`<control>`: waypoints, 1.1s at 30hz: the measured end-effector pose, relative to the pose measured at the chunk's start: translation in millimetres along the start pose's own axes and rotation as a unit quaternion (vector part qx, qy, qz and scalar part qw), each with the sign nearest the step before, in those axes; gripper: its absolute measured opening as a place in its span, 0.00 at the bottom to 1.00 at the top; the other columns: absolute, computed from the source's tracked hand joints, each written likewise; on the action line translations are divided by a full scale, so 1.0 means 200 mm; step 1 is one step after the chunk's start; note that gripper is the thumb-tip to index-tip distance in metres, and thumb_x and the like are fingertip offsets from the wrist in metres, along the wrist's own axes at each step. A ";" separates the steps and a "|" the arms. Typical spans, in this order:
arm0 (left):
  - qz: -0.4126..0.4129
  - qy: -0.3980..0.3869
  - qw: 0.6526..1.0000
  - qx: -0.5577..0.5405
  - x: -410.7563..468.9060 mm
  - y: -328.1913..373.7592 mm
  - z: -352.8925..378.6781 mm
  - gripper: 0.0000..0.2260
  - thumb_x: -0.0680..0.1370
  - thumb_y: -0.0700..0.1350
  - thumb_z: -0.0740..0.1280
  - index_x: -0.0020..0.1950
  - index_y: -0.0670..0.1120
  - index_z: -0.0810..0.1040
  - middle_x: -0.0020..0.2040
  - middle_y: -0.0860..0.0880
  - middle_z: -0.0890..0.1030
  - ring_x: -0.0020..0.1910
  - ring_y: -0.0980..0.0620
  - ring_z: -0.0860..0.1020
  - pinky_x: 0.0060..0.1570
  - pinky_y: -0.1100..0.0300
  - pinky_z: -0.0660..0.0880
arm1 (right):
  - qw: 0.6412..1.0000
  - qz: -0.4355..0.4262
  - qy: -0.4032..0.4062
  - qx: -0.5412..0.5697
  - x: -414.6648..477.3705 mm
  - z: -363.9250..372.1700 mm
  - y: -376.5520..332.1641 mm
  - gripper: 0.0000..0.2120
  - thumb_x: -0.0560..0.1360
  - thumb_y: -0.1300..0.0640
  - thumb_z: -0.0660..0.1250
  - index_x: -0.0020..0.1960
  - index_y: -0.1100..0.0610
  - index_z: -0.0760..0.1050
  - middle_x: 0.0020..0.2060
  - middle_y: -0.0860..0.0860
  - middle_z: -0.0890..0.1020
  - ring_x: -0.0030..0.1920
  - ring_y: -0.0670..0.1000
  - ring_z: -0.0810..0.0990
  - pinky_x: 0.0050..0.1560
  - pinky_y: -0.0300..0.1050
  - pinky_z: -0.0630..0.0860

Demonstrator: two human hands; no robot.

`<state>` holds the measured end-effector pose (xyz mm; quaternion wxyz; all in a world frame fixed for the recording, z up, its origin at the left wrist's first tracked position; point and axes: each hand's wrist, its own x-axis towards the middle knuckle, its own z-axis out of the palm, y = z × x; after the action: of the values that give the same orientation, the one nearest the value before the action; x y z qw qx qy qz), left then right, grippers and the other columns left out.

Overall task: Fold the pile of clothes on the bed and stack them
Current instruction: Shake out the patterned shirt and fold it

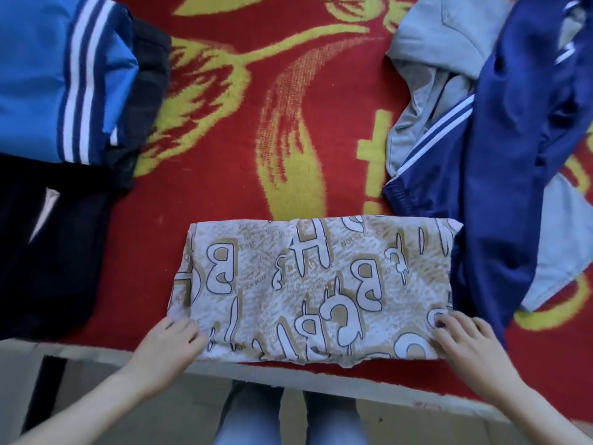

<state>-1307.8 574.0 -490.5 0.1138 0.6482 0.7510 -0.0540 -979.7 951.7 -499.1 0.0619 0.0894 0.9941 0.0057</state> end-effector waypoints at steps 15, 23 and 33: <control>-0.124 -0.231 0.965 -0.030 0.27 0.19 -0.06 0.34 0.64 0.58 0.74 0.67 0.49 0.73 0.69 0.37 0.69 0.66 0.35 0.70 0.53 0.38 0.74 | 0.796 0.529 -0.141 0.257 0.30 0.09 -0.07 0.40 0.69 0.50 0.72 0.74 0.59 0.56 0.68 0.61 0.66 0.66 0.63 0.65 0.61 0.57 0.67; -0.162 -0.331 0.929 0.019 0.38 0.26 -0.08 0.27 0.80 0.54 0.52 0.77 0.52 0.46 0.77 0.41 0.43 0.76 0.39 0.45 0.71 0.41 0.46 | 0.750 0.552 -0.139 0.336 0.31 0.06 -0.08 0.30 0.71 0.55 0.71 0.69 0.58 0.63 0.61 0.61 0.71 0.52 0.62 0.76 0.44 0.48 0.67; -0.073 -0.225 0.969 -0.065 0.43 0.35 -0.06 0.29 0.77 0.50 0.54 0.77 0.51 0.49 0.77 0.43 0.50 0.75 0.40 0.53 0.69 0.38 0.54 | 0.738 0.432 0.040 0.516 0.42 -0.52 -0.26 0.14 0.68 0.70 0.68 0.38 0.51 0.72 0.34 0.46 0.79 0.34 0.43 0.75 0.33 0.33 0.69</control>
<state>-1251.6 669.9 -494.9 0.3181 0.5540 0.7530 -0.1576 -1084.5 914.9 -407.5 -0.0426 0.5273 0.7008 -0.4785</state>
